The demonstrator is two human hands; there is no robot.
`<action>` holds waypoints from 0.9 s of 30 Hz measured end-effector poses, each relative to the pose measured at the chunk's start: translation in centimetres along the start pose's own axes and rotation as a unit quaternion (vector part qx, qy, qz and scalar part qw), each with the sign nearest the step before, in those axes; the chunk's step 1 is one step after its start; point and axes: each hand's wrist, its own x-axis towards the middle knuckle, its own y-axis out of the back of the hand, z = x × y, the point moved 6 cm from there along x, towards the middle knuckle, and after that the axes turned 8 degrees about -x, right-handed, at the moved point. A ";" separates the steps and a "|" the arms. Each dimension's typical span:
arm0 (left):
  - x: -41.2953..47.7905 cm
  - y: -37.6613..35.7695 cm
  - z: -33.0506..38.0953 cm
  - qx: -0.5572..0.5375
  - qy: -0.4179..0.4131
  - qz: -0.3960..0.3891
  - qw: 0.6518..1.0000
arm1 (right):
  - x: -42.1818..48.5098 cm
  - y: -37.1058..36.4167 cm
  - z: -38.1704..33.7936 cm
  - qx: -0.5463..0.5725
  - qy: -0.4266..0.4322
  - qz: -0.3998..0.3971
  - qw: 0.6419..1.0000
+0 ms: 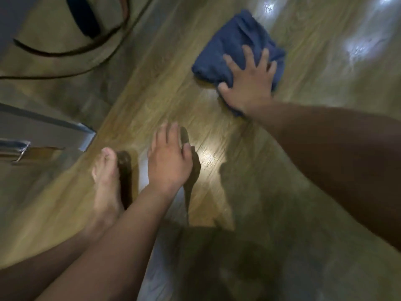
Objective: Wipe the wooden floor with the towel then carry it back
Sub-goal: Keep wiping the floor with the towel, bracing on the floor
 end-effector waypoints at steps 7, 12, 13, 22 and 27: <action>0.5 -1.1 4.9 0.058 -0.180 -0.089 0.978 | -18.1 -3.0 -2.5 -0.037 0.354 -0.003 0.934; -0.1 -3.3 5.0 0.043 -0.189 -0.122 0.973 | -14.3 -2.5 20.3 -0.017 0.010 0.042 0.999; 0.4 -3.8 5.2 0.043 -0.191 -0.129 0.972 | -12.9 -2.4 24.2 -0.005 -0.131 0.028 0.991; 5.3 -2.3 6.5 0.014 -0.211 -0.051 0.976 | -7.1 -1.8 -0.6 -0.001 -0.081 0.008 0.997; 2.1 -4.3 4.5 0.034 -0.199 -0.120 0.972 | -14.6 -3.3 -8.7 -0.004 0.165 -0.004 0.986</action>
